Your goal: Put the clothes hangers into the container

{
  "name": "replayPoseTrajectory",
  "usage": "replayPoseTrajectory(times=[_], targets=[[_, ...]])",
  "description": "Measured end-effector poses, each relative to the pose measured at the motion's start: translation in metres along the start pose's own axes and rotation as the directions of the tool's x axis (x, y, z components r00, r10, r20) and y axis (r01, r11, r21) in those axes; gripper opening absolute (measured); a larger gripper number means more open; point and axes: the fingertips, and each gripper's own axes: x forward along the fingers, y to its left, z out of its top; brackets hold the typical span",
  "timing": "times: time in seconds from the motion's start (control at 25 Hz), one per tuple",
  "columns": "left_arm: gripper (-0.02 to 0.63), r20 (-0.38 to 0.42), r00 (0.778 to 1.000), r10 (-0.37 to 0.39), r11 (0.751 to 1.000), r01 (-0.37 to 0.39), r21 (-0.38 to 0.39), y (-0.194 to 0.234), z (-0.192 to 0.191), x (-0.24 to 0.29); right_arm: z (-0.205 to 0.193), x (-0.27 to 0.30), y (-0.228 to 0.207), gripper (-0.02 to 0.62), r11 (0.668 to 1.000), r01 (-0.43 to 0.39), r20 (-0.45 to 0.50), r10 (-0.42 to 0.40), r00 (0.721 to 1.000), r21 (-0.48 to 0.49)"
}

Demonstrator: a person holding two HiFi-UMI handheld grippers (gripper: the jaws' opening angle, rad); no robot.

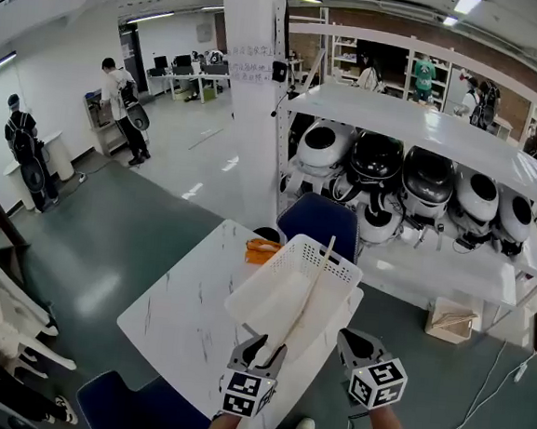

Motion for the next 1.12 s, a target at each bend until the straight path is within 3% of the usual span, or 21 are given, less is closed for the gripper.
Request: replayPoseTrajectory(times=[0.28,0.48,0.72,1.12], targets=[[0.161,0.039,0.999,0.006,1.0,-0.006,0.008,0.001,0.007,-0.024,0.0,-0.01,0.018,0.018,1.0,0.008,0.005,-0.008,1.0,-0.012],[0.066,0.077,0.997,0.016,1.0,-0.018,0.022,0.0,0.013,-0.044,-0.001,-0.02,0.029,0.018,1.0,0.016,0.012,-0.016,1.0,-0.013],[0.009,0.108,0.994,0.003,0.999,-0.007,0.038,-0.003,0.017,-0.066,-0.004,-0.028,0.047,0.018,1.0,0.019,0.018,-0.019,1.0,-0.012],[0.005,0.178,0.983,-0.041,0.999,0.036,0.033,-0.008,0.027,-0.11,-0.005,-0.049,0.08,0.018,0.999,0.042,0.029,-0.041,0.999,-0.025]])
